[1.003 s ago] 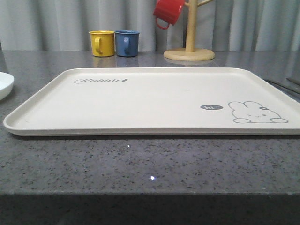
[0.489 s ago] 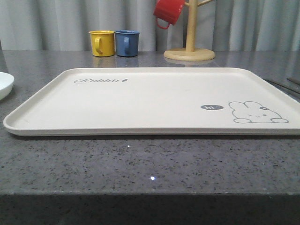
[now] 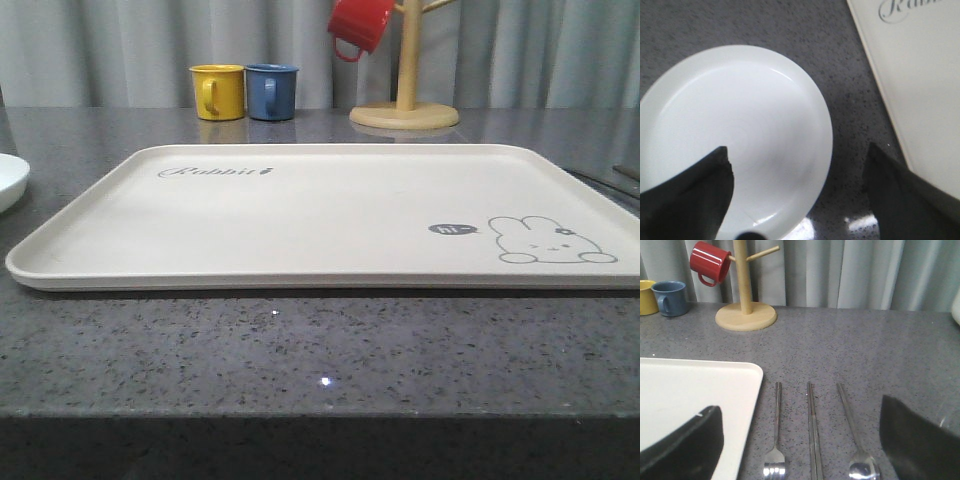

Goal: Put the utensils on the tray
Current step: 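Lower the left gripper to the white plate rim and grasp it, then lift the white plate with the left gripper and lower it onto the tray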

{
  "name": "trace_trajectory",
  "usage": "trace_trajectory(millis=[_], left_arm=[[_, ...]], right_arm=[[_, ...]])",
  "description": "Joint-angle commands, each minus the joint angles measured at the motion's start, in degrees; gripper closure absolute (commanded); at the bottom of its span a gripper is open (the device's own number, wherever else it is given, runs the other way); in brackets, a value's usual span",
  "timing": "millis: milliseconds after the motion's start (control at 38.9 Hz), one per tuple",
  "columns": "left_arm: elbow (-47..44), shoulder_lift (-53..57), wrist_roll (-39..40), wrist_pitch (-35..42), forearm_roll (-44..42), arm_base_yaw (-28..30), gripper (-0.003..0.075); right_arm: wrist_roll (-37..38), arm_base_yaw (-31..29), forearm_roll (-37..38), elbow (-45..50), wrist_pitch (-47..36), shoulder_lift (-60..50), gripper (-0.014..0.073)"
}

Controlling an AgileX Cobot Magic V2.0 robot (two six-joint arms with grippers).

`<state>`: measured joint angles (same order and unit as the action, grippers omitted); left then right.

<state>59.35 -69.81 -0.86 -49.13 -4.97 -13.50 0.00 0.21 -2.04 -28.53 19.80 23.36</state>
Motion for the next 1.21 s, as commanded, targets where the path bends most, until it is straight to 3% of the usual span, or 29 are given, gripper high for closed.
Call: trace_trajectory(millis=[0,154,514,617,797,977,1183], left_arm=[[5.31,-4.42,-0.38,-5.44,0.45,-0.82,0.0218],[7.78,-11.52,-2.77,-9.67,0.93,-0.82,0.0228],[7.78,-17.94,-3.96,-9.17,2.70,-0.82,0.0426],[7.89,-17.94,-5.06,-8.81,2.70,-0.82,0.0513],[7.89,-17.94,-6.16,-8.55,2.70,-0.82,0.0738],[9.62,-16.97,-6.18,-8.27,1.31,-0.82,0.0738],[20.04,-15.14,-6.18,-13.95,-1.75,-3.33,0.0738]], right_arm=[[0.00,-0.34,0.34,-2.20,-4.07,0.71,-0.0060],[0.00,-0.34,0.34,-2.20,-4.07,0.71,-0.0060],[0.00,-0.34,0.34,-2.20,-4.07,0.71,-0.0060],[0.00,-0.34,0.34,-2.20,-4.07,0.71,-0.0060],[0.00,-0.34,0.34,-2.20,-4.07,0.71,-0.0060],[0.00,-0.34,0.34,-2.20,-4.07,0.71,-0.0060],[0.00,-0.34,0.34,-2.20,-4.07,0.71,-0.0060]])
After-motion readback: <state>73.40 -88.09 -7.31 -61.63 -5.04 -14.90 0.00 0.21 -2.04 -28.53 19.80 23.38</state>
